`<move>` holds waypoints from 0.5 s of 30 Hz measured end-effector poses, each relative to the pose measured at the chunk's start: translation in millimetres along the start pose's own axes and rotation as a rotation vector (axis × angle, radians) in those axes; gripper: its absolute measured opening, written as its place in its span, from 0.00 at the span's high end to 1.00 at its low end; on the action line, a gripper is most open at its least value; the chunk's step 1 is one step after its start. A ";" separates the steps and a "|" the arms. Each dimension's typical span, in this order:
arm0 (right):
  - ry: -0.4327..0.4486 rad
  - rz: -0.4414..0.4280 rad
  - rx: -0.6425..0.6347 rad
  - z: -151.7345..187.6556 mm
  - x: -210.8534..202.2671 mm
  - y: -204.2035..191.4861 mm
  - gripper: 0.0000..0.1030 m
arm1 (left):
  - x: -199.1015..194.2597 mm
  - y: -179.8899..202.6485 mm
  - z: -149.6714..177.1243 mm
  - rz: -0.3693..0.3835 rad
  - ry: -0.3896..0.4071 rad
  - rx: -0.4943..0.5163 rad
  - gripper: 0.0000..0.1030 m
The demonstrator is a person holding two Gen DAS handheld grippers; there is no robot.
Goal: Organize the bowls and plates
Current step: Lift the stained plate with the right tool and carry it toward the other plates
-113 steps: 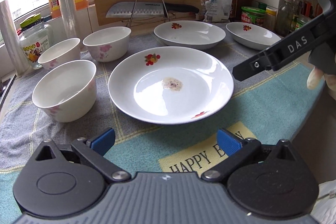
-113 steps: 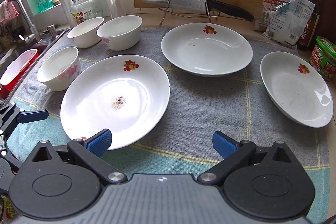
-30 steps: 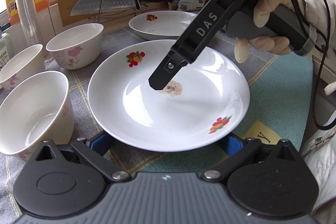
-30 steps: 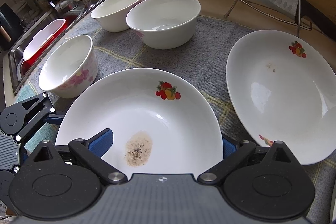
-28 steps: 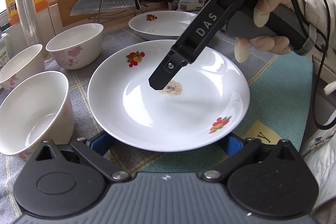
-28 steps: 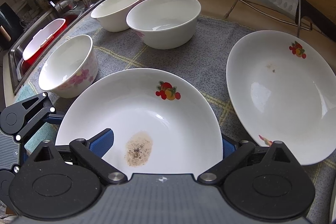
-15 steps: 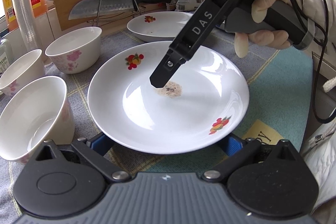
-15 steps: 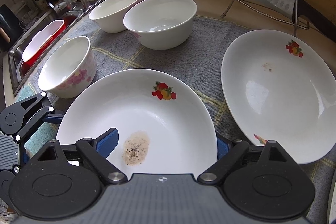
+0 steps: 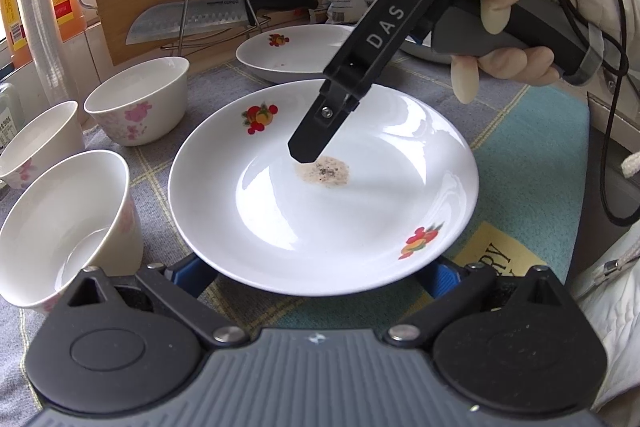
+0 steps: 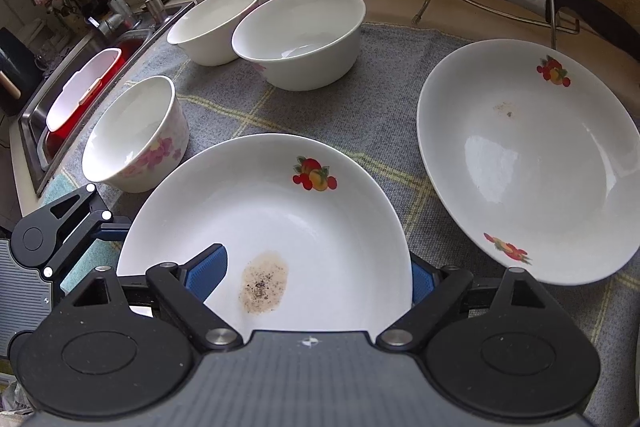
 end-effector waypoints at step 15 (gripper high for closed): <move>0.051 0.019 0.018 20.9 -35.2 -8.7 0.10 | -19.5 13.4 -15.9 0.065 -0.012 0.039 0.01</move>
Point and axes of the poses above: each gripper's, at about its wrist camera, not at the fingertips, and x roughly the way its jaws point, y to its right, z to its underside, the point moved 8 cm from there along x, roughly the way its jaws point, and after that the axes turned 1 degree about x, right-handed, at the moved point
